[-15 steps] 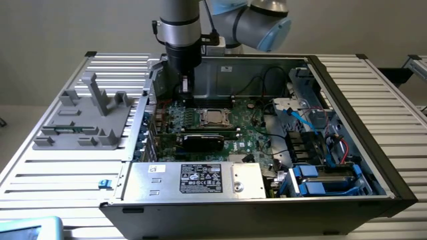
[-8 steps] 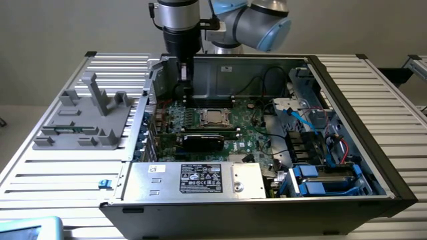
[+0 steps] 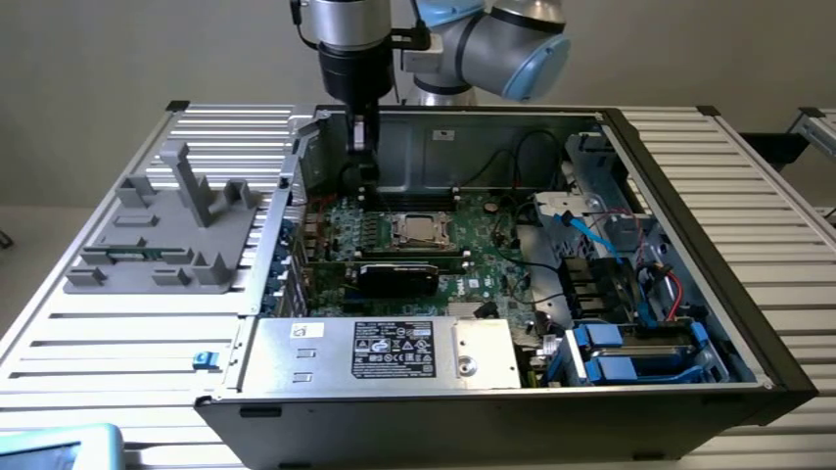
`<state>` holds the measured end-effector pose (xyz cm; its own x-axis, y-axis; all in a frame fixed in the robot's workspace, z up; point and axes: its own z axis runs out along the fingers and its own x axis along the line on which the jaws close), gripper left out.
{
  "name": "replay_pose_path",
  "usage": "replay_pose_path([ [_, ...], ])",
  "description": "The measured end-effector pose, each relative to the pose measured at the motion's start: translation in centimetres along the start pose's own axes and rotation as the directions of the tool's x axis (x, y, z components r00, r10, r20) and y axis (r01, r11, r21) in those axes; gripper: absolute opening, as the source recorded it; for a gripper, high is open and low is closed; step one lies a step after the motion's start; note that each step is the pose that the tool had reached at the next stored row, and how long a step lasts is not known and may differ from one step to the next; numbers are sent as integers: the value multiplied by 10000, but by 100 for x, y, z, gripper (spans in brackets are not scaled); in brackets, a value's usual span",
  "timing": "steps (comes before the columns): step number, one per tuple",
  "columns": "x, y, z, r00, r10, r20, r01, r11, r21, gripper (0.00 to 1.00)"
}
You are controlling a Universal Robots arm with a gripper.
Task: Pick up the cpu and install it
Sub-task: 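Close the cpu cover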
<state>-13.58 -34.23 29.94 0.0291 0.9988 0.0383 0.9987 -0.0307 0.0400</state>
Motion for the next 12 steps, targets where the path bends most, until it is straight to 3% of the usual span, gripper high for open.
replay_pose_path([
  [5, 52, -1, -17, 10000, 19, -1, -19, 10000, -2, 11],
  [8, 59, -1, -20, 10000, 20, -45, -20, 10000, 0, 11],
  [12, 59, 0, -19, 10000, 21, -46, -21, 10000, -1, 11],
])
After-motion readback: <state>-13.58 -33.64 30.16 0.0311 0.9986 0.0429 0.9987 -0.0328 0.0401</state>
